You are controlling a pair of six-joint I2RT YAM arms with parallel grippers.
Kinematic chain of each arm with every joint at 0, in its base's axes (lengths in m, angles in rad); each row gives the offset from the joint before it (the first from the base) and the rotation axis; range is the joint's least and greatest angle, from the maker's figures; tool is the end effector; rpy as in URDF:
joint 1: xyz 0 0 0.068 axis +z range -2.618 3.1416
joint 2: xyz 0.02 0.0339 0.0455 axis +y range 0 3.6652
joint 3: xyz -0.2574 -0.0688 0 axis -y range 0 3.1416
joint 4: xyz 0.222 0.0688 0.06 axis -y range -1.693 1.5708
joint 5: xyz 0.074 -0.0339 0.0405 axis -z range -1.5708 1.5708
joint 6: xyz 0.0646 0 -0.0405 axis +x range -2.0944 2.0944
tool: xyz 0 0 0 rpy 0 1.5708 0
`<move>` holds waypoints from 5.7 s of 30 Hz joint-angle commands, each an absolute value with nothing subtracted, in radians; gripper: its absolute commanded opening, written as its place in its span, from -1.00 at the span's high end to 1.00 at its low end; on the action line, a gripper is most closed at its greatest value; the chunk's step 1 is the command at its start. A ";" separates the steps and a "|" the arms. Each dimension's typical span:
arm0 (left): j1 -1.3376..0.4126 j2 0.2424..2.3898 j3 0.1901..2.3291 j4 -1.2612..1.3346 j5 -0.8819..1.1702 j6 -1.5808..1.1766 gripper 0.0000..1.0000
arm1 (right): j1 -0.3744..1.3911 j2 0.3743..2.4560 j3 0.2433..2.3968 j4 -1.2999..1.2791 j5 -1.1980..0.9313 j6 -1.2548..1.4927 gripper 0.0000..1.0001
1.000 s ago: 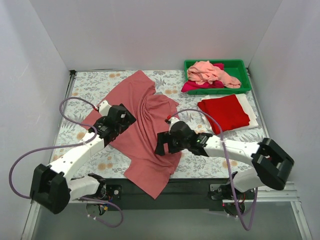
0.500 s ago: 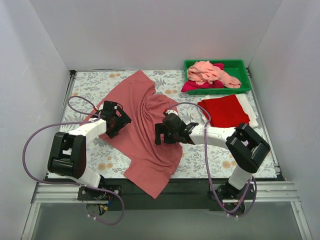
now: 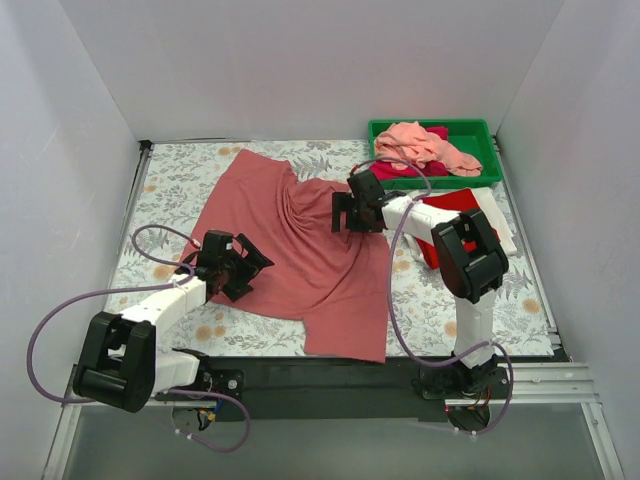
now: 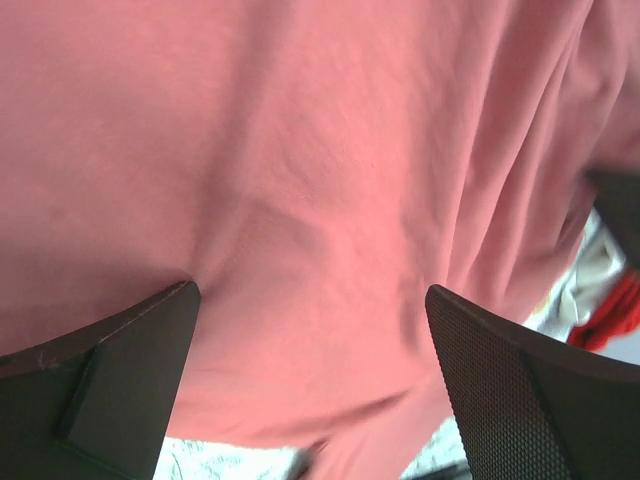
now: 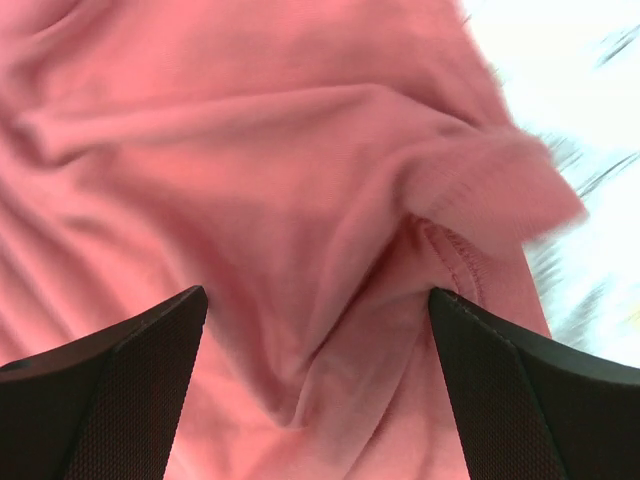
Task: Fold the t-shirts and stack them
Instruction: Flatten the tshirt out
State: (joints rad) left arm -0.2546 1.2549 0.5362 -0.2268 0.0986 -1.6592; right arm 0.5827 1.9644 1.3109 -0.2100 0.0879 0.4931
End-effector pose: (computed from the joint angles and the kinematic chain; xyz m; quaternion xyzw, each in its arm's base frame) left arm 0.2186 -0.0635 0.1450 -0.6023 0.7353 -0.2781 0.1386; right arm 0.3549 0.2271 0.1587 -0.0268 0.9370 0.1419 0.3182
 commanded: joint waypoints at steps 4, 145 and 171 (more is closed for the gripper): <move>-0.365 1.207 0.492 -0.242 0.140 -1.727 -0.95 | 0.485 2.118 1.495 -0.391 0.137 0.379 -0.97; -0.041 0.888 0.545 -0.604 -0.158 -1.764 1.00 | 0.531 1.181 0.572 -0.334 0.223 0.583 -0.22; -0.041 0.716 0.897 -0.700 -0.115 -1.539 1.00 | 0.531 0.934 0.855 -0.367 0.182 0.448 0.97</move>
State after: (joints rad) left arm -0.0425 0.7666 0.7647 -0.7136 -0.0971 -1.6157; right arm 0.5320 1.0386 0.7109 -0.3721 0.1375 0.4969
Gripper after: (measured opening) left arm 0.029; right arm 0.031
